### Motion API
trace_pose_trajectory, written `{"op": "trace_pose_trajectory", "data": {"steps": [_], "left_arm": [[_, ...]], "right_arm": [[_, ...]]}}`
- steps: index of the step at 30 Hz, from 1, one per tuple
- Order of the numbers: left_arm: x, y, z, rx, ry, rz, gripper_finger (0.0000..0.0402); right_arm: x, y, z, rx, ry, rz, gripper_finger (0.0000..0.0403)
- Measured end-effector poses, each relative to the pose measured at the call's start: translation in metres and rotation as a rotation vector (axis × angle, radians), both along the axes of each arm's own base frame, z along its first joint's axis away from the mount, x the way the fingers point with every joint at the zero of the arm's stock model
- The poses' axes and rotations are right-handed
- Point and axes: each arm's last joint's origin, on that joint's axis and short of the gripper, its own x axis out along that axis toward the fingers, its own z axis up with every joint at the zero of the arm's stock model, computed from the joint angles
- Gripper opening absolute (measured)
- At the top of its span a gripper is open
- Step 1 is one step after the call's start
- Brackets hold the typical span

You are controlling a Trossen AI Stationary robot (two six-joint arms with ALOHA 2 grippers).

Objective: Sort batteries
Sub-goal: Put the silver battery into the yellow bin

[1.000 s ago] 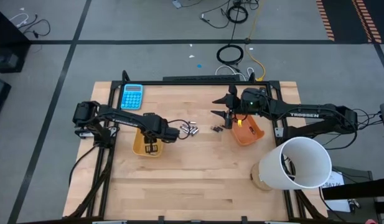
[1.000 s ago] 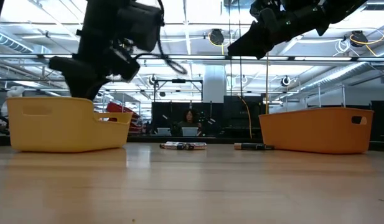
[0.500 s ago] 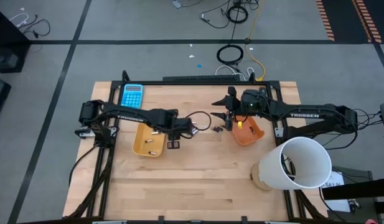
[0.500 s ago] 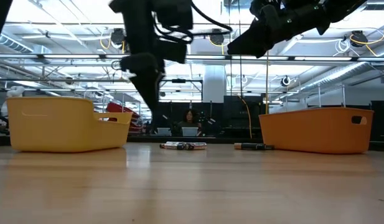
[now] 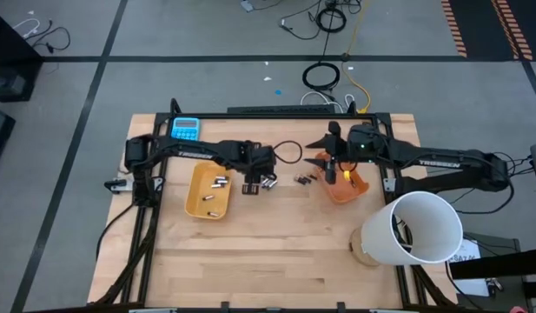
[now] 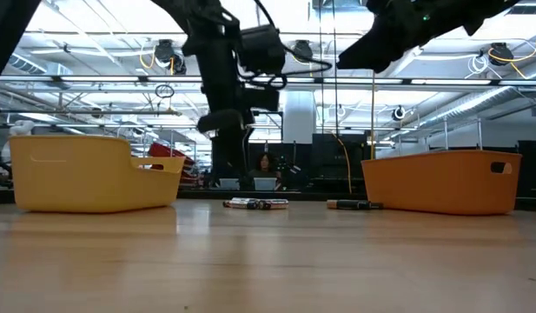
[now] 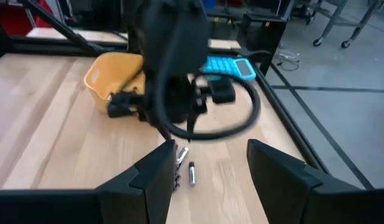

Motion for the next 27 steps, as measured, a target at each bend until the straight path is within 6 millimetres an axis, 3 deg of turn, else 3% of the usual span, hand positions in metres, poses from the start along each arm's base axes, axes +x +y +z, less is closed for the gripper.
{"op": "trace_pose_trajectory", "data": {"steps": [7, 13, 27], "left_arm": [[0.006, 0.020, -0.021, 0.017, 0.019, -0.057, 0.0157], [0.009, 0.023, -0.034, 0.013, 0.049, -0.101, 0.0157], [0.011, 0.023, -0.036, -0.004, 0.035, -0.118, 0.0108]], "right_arm": [[-0.004, 0.002, -0.001, 0.011, 0.024, 0.000, 0.0189], [-0.003, 0.002, -0.002, 0.004, 0.029, 0.003, 0.0189], [-0.002, 0.001, -0.001, 0.001, 0.022, 0.003, 0.0189]]}}
